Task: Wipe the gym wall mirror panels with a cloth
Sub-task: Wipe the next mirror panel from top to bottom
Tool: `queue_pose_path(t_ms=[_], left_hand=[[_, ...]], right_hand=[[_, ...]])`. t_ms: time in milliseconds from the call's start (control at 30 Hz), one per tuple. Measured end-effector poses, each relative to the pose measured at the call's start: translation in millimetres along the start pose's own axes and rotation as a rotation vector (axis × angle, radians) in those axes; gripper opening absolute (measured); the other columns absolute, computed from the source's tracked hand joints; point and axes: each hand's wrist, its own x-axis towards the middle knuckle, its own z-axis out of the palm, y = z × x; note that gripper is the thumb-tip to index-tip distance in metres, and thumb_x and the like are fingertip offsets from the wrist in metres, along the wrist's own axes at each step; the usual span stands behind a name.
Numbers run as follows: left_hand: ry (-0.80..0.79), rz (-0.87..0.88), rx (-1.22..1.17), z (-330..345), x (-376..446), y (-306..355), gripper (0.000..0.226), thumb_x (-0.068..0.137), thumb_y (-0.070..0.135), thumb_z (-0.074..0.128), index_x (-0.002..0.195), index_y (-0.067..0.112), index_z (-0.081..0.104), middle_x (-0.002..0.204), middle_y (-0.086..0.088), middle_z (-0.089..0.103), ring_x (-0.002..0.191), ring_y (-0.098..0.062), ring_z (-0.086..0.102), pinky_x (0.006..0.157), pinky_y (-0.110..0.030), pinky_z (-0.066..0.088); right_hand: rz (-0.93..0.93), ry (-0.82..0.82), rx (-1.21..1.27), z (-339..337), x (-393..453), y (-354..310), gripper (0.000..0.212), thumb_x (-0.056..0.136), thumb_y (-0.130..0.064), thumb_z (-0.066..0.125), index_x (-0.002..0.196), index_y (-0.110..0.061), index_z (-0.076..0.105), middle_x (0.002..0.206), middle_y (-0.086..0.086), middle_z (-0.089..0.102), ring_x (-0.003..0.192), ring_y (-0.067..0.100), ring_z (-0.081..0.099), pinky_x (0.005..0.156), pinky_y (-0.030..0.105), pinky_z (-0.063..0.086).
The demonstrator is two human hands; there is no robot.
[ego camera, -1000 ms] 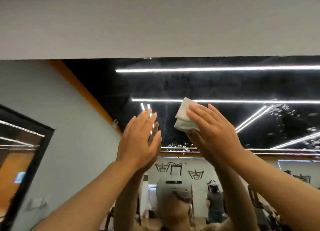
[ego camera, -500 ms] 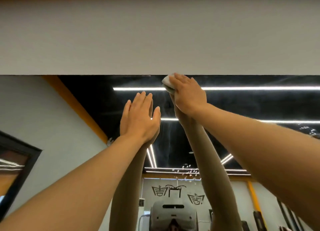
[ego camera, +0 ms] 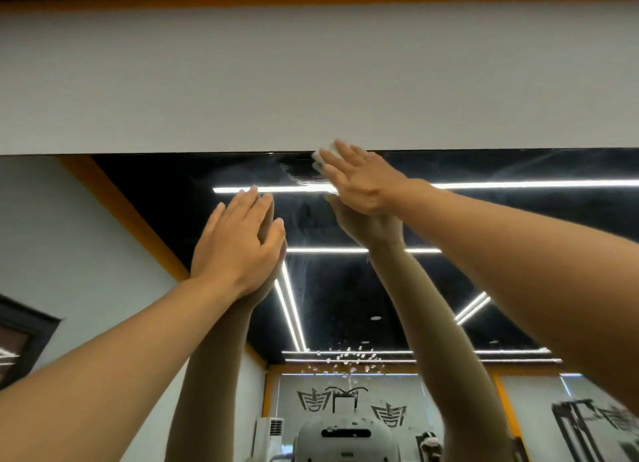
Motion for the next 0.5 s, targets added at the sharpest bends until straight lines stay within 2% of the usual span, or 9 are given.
queue_pose_path(t_ms=[100, 267, 400, 500], left_hand=[[-0.014, 0.001, 0.001, -1, -1, 1, 0.074, 0.089, 0.053, 0.016, 0.156, 0.024, 0.023, 0.165, 0.008, 0.015, 0.151, -0.006, 0.004, 0.121, -0.027, -0.002], [-0.002, 0.013, 0.004, -1, 0, 1, 0.075, 0.088, 0.052, 0.017, 0.156, 0.024, 0.022, 0.164, 0.008, 0.015, 0.151, -0.005, 0.003, 0.12, -0.026, -0.002], [-0.001, 0.03, 0.04, 2, 0, 0, 0.074, 0.088, 0.054, 0.017, 0.156, 0.025, 0.023, 0.164, 0.009, 0.014, 0.151, -0.005, 0.003, 0.12, -0.027, -0.002], [-0.019, 0.09, 0.051, 4, 0, -2, 0.077, 0.085, 0.062, 0.01, 0.155, 0.031, 0.023, 0.163, 0.013, 0.015, 0.146, 0.003, 0.0, 0.121, -0.032, -0.003]], right_hand=[[0.105, 0.015, 0.008, -7, -31, 62, 0.055, 0.105, -0.05, 0.005, 0.157, -0.033, -0.004, 0.165, 0.001, -0.013, 0.152, 0.02, -0.012, 0.124, 0.042, -0.003], [0.409, 0.057, 0.007, -19, -84, 160, 0.061, 0.102, -0.055, 0.004, 0.158, -0.032, -0.003, 0.166, 0.001, -0.011, 0.152, 0.021, -0.01, 0.123, 0.048, -0.001], [0.483, 0.11, 0.026, -21, -94, 173, 0.058, 0.105, -0.049, 0.009, 0.158, -0.027, 0.001, 0.166, 0.003, -0.006, 0.153, 0.024, -0.004, 0.122, 0.05, 0.001], [0.468, 0.162, 0.026, -16, -91, 164, 0.058, 0.105, -0.05, 0.011, 0.158, -0.026, 0.004, 0.166, 0.003, -0.004, 0.152, 0.027, -0.001, 0.122, 0.052, 0.004]])
